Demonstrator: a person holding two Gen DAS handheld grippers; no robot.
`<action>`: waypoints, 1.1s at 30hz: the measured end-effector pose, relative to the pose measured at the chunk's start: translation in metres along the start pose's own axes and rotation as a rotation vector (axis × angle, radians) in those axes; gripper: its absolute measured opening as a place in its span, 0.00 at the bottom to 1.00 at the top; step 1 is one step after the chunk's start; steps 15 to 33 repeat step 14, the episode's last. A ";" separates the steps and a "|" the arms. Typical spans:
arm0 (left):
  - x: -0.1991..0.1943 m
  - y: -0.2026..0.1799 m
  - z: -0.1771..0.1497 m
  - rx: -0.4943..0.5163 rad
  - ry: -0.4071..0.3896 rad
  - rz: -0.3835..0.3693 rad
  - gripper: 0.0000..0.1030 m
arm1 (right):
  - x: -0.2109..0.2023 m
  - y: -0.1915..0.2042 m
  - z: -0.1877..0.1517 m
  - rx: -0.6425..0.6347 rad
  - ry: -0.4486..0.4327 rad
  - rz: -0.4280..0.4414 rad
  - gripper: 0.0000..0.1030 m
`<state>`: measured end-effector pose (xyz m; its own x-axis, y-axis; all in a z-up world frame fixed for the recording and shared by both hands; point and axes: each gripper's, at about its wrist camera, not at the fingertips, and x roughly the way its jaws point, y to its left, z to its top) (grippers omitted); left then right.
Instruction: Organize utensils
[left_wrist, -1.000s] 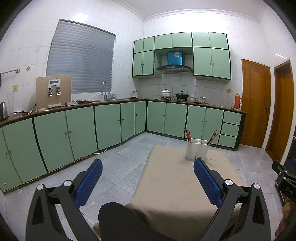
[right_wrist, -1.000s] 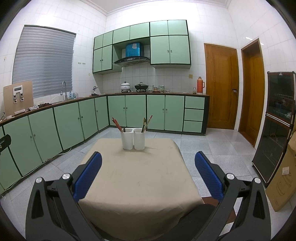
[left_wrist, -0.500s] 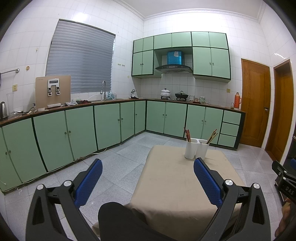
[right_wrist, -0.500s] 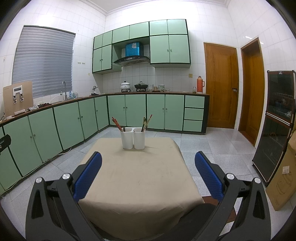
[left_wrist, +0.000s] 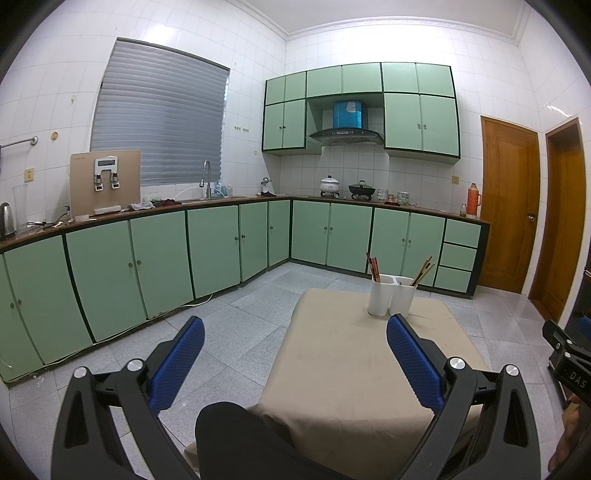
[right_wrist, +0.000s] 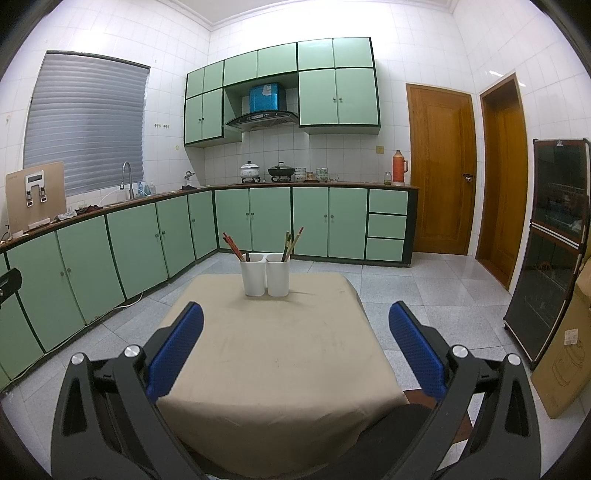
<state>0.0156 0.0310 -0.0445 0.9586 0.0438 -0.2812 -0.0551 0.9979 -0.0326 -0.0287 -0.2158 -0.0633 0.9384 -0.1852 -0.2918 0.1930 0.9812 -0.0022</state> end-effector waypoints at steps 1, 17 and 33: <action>0.000 0.000 0.000 0.002 -0.001 0.002 0.94 | 0.000 0.000 0.000 0.000 0.000 0.000 0.95; 0.000 -0.005 -0.004 -0.005 0.006 0.006 0.94 | -0.001 0.001 -0.003 0.001 0.003 -0.002 0.95; 0.000 -0.005 -0.004 -0.005 0.006 0.006 0.94 | -0.001 0.001 -0.003 0.001 0.003 -0.002 0.95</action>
